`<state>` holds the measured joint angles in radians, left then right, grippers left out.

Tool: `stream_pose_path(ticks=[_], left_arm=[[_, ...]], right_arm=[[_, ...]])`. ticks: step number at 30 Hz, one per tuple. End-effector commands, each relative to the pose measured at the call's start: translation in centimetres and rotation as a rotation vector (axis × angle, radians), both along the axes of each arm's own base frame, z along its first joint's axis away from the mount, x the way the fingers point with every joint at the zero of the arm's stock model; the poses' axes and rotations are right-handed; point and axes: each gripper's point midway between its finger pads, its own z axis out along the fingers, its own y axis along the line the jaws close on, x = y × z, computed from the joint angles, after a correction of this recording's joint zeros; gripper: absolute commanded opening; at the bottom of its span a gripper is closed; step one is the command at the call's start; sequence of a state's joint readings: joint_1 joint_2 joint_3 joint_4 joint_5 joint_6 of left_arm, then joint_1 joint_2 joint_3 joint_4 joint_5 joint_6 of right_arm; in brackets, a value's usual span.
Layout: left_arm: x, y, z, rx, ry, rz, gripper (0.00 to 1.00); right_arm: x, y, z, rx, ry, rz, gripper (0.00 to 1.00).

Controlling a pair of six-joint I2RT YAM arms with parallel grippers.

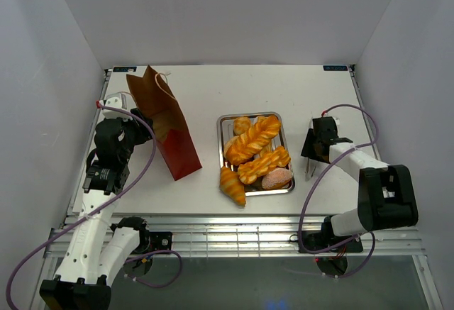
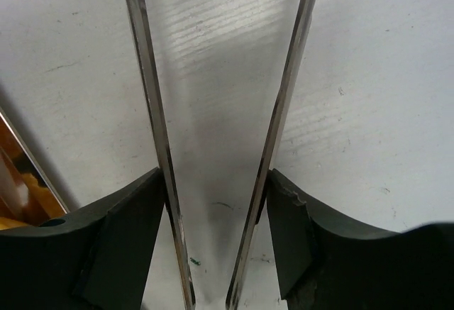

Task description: Place the fake bread into the paper bag

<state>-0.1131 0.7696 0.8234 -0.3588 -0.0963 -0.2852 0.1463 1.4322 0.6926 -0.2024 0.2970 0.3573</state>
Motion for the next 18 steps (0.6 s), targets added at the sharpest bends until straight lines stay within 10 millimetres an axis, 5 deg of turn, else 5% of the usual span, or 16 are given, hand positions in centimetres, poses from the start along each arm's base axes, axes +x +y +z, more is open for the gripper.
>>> stream_pose_path(ticks=[1,18], left_arm=[[-0.2,0.0,0.1,-0.001,-0.013,-0.004,0.64],[-0.4,0.1,0.0,-0.003,-0.018,0.0,0.64]], right_arm=[[1.5,0.4,3.7,-0.001,-0.075,0.02,0.62],[-0.3,1.2,11.3,0.039,-0.184,0.114,0.58]])
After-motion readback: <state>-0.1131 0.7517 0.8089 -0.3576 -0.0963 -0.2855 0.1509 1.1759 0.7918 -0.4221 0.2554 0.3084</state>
